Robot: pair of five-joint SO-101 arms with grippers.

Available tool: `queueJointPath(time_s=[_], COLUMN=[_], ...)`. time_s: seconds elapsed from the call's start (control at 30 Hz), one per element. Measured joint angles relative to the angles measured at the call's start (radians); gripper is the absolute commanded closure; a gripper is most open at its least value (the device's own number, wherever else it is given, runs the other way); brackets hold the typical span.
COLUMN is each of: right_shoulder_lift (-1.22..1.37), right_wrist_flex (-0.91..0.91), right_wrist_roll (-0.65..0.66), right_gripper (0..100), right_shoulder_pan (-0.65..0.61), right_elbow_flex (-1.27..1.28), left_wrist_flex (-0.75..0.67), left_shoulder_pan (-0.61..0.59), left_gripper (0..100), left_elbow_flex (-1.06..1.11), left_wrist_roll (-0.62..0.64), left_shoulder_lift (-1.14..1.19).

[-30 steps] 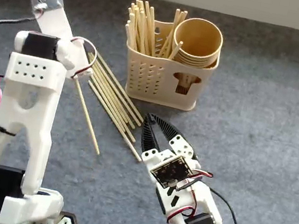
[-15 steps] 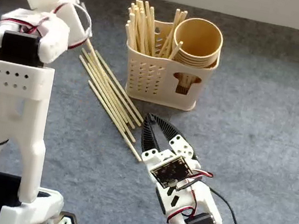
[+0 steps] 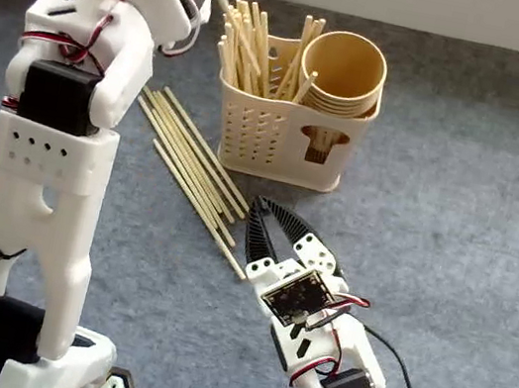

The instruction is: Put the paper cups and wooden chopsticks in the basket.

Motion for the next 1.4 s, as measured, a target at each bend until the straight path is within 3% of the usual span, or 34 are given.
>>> queueJointPath(time_s=[0.13,0.37,0.57,1.07,1.4], right_shoulder_lift=[0.0,0.0,0.0,0.0,0.0], right_wrist_flex=[0.0,0.0,0.0,0.0,0.0], right_wrist_roll=[0.0,0.0,0.0,0.0,0.0], right_gripper=[99.2,99.2,99.2,99.2,99.2], right_shoulder_pan=[0.0,0.0,0.0,0.0,0.0], right_elbow_flex=[0.0,0.0,0.0,0.0,0.0], left_wrist_flex=[-0.138,-0.256,-0.258,-0.006,0.428], left_shoulder_pan=[-0.002,0.018,0.014,0.043,0.04], left_gripper=[99,99,83,83,83], left_elbow_flex=[0.018,0.127,0.189,0.149,-0.055], left_wrist_roll=[-0.015,-0.207,-0.221,-0.227,-0.227], left_shoulder_lift=[-0.002,0.066,0.072,0.072,0.072])
